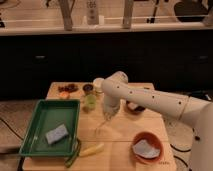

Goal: Place fork in table surface

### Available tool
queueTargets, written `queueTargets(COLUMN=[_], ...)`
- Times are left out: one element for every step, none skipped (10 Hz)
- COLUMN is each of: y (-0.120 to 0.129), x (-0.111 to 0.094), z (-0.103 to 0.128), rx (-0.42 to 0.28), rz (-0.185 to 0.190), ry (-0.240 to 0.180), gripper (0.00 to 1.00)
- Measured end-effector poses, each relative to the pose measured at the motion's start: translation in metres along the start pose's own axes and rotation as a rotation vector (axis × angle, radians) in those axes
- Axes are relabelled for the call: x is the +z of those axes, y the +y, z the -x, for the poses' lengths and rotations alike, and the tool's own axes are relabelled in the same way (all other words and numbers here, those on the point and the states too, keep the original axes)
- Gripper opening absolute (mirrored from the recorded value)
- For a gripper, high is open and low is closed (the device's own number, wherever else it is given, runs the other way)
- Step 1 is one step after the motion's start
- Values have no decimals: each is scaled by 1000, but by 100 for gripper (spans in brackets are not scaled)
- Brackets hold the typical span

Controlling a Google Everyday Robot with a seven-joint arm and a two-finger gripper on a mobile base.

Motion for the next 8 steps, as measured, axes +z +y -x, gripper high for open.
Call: queueTargets(y=[0, -1, -2, -2, -3, -3, -3, -3], x=[6, 13, 18, 22, 29, 36, 40, 44], z=[1, 2, 3, 4, 4, 3, 3, 2], rx=[-2, -5, -9, -11, -12, -13, -14, -14], rz=[1, 4, 4, 0, -6, -9, -12, -14], ry=[-7, -12, -16, -18, -22, -27, -30, -35], gripper=[0, 0, 0, 0, 0, 0, 0, 0])
